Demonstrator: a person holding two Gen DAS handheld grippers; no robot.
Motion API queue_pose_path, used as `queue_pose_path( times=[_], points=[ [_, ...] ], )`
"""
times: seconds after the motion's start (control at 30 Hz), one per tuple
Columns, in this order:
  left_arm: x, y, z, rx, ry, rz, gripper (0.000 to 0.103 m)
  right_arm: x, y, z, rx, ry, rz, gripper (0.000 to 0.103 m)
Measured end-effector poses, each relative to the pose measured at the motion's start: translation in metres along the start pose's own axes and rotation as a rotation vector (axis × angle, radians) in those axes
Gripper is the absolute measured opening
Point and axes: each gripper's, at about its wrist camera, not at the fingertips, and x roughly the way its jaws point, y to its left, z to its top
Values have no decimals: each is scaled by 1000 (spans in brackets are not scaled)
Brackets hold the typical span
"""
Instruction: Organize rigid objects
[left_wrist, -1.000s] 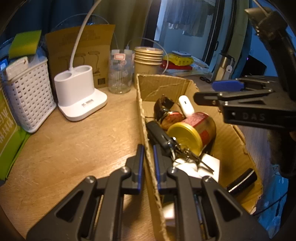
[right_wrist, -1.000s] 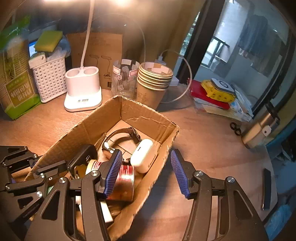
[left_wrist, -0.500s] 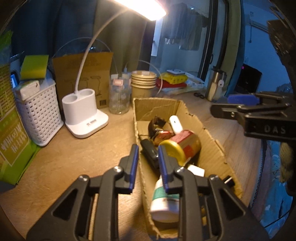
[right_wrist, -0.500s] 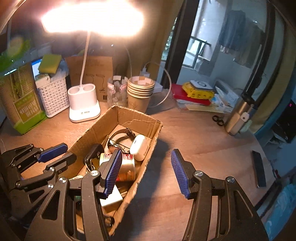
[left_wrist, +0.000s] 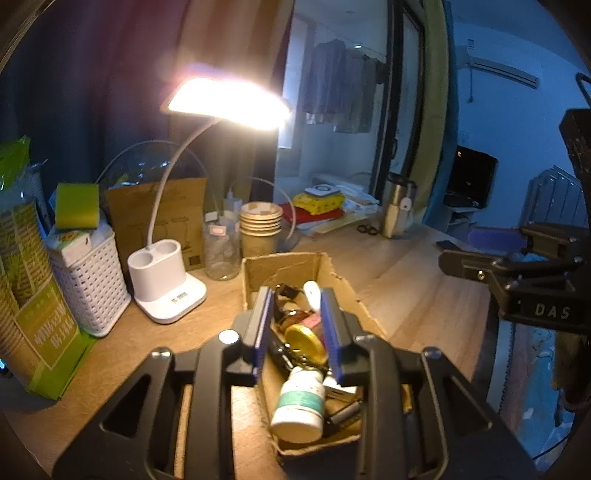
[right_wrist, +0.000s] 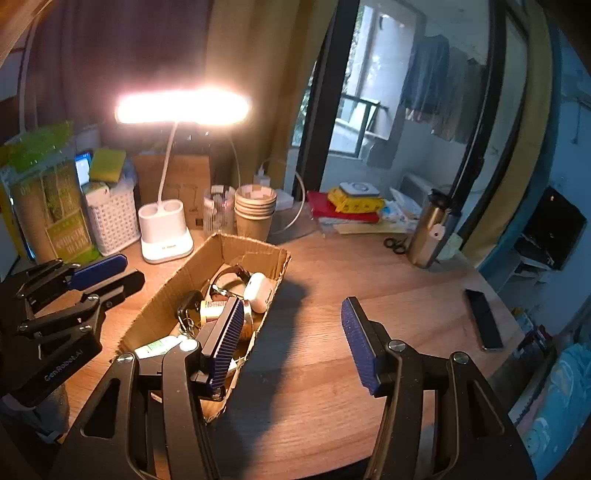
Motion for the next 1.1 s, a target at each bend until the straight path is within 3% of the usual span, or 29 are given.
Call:
queue_pose_path(
  times=[0.2,0.3,0.5,0.77,0.83,1.1],
  points=[
    [-25,-15,11,86,-61,-1,36,-29,-5,-6,34,-44,-26,58],
    [-41,-17,17,86,-94,-16,53,-40,-3,-11,35,-56,-40,58],
    [-57,-17,28,73,-108,-51,56,-66,-2,-17,84,-123,-74,58],
    [-82,-21,39,85,-143,-85,70,-90,2,-19,93,-165,-101,64],
    [-88,-20,43,97,-152,-79,78,-96,4,-18,91,-181,-107,64],
    [-105,-17,56,98,-164,-75,90,-123,6,-16,153,-264,-117,64]
  ],
)
